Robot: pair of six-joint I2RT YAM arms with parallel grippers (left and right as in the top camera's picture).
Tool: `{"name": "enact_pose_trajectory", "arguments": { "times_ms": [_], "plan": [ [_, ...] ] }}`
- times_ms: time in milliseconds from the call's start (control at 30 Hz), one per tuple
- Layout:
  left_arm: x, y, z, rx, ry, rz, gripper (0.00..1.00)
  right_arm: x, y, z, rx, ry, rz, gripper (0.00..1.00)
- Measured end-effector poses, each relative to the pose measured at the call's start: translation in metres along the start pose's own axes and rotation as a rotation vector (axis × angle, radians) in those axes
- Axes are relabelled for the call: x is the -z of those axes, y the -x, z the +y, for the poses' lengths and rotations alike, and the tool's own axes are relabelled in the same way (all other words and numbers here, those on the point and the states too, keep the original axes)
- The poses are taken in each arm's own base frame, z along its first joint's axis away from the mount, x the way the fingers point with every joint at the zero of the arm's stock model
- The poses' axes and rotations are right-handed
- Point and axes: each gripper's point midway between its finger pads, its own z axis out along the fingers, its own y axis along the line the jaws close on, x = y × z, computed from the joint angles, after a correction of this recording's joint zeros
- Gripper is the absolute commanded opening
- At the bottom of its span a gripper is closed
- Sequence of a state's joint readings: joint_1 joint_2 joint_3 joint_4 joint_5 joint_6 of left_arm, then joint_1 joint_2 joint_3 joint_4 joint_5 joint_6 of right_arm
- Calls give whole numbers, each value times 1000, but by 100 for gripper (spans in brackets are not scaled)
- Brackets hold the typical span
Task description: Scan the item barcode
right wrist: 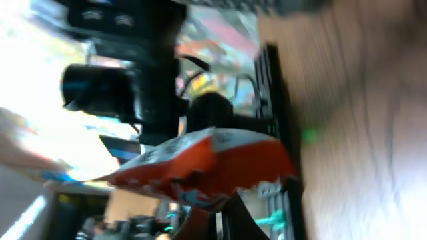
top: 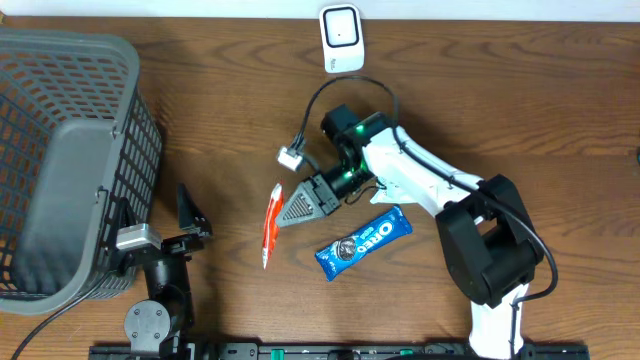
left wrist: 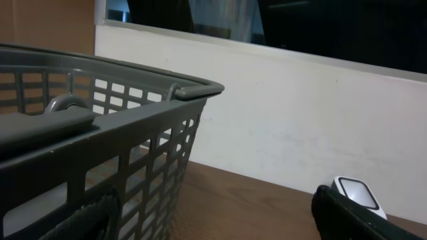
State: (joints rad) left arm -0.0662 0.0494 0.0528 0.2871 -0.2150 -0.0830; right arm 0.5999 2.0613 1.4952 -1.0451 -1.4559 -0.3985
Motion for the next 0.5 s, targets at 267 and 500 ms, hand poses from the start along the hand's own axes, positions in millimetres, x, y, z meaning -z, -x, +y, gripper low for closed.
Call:
{"name": "enact_pose_trajectory", "arguments": {
  "times_ms": [267,500],
  "plan": [
    [0,0,0,0,0,0,92,0,8,8,539,45,-39,1],
    [0,0,0,0,0,0,92,0,13,8,729,46,-51,1]
  ]
}}
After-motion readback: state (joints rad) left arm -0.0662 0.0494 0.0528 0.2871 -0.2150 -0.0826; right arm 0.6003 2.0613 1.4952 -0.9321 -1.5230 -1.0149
